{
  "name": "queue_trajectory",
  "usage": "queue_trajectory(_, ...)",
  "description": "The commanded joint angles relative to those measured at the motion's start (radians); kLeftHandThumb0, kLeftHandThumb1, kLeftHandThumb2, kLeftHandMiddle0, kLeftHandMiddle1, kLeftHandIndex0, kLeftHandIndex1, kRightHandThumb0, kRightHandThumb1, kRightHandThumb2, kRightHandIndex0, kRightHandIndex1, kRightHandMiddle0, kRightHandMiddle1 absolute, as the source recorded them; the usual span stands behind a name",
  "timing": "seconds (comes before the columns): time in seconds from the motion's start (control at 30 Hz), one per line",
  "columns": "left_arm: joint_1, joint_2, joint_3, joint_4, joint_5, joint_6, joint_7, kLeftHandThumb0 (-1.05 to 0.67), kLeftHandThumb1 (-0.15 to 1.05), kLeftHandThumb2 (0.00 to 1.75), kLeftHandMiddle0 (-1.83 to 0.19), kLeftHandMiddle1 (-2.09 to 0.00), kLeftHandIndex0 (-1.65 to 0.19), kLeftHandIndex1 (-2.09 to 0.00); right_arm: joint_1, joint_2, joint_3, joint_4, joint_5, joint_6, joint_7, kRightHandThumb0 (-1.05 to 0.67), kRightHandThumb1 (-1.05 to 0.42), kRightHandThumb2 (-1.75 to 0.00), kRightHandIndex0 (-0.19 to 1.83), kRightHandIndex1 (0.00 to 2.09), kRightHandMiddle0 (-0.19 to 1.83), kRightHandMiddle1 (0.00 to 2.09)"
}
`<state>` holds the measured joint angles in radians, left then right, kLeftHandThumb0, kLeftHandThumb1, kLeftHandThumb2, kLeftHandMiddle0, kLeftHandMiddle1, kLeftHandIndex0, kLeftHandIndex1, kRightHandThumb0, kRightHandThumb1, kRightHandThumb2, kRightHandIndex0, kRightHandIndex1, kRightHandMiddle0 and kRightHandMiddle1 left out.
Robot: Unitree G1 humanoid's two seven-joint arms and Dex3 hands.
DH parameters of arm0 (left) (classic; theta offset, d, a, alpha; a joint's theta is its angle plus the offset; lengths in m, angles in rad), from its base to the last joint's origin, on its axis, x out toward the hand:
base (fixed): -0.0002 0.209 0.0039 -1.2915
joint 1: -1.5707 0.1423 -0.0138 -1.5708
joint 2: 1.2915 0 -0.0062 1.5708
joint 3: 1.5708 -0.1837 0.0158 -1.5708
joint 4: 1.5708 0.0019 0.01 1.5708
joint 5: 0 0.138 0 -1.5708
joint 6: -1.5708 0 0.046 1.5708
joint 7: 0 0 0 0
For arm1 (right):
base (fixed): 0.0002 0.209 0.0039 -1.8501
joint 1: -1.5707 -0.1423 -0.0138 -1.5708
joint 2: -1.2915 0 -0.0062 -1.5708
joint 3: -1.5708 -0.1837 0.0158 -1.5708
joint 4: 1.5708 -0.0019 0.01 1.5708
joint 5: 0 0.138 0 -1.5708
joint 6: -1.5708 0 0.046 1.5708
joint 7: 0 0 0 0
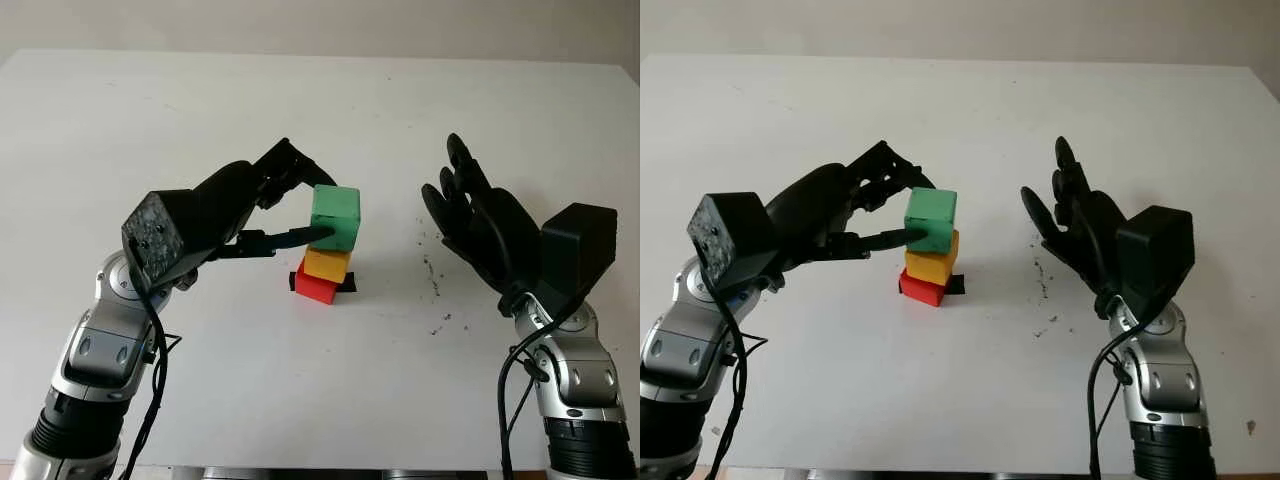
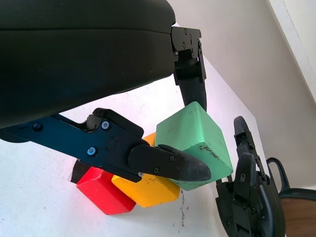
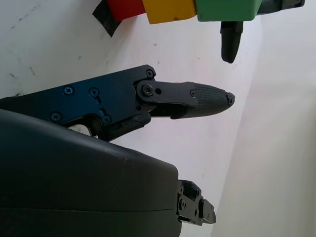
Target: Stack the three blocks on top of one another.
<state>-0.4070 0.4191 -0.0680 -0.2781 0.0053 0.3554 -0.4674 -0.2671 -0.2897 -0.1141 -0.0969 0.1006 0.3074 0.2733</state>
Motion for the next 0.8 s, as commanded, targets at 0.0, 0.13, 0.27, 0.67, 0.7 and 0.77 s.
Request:
queue_trajectory(0.0, 0.018, 0.008, 0.0, -0.017, -0.001, 0.006, -0.004, -0.49, 1.05, 0.26, -0.13, -0.05, -0.18, -1.73, -0.004, -0.014, 0.003, -0.004, -0.004, -0.013, 0.002, -0.67, -1.05, -0.42, -0.19, 0.0, -0.19, 0.02)
queue_trajectory(0.13, 0.019, 0.008, 0.001, -0.015, -0.01, 0.005, -0.01, -0.5, 1.05, 0.21, -0.12, -0.05, -0.13, -1.69, -0.004, -0.015, 0.005, -0.003, -0.01, -0.018, 0.003, -0.67, -1.05, -0.42, -0.19, 0.0, -0.19, 0.02)
queue_trajectory(0.27, 0.017, 0.013, 0.006, -0.014, -0.028, 0.01, -0.026, -0.48, 1.05, 0.16, -0.09, -0.04, -0.08, -1.67, -0.003, -0.012, 0.003, -0.008, -0.012, -0.014, 0.003, -0.66, -1.05, -0.42, -0.19, 0.0, -0.19, 0.02)
queue_trajectory(0.67, 0.038, 0.032, 0.006, -0.021, -0.03, -0.064, -0.045, -0.45, 1.04, 0.06, 0.04, -0.05, 0.0, -0.59, 0.0, -0.012, 0.006, 0.0, -0.022, -0.038, 0.004, -0.66, -1.05, -0.42, -0.19, 0.0, -0.19, 0.03)
queue_trajectory(0.7, 0.042, 0.032, 0.008, -0.021, -0.033, -0.074, -0.047, -0.45, 1.04, 0.06, 0.04, -0.05, 0.0, -0.53, 0.0, -0.012, 0.006, 0.0, -0.023, -0.038, 0.004, -0.66, -1.05, -0.42, -0.19, 0.0, -0.19, 0.03)
queue_trajectory(0.77, 0.048, 0.031, 0.011, -0.022, -0.037, -0.093, -0.049, -0.45, 1.03, 0.05, 0.06, -0.05, -0.01, -0.36, -0.001, -0.011, 0.006, -0.001, -0.023, -0.031, 0.002, -0.66, -1.05, -0.42, -0.19, 0.0, -0.19, 0.01)
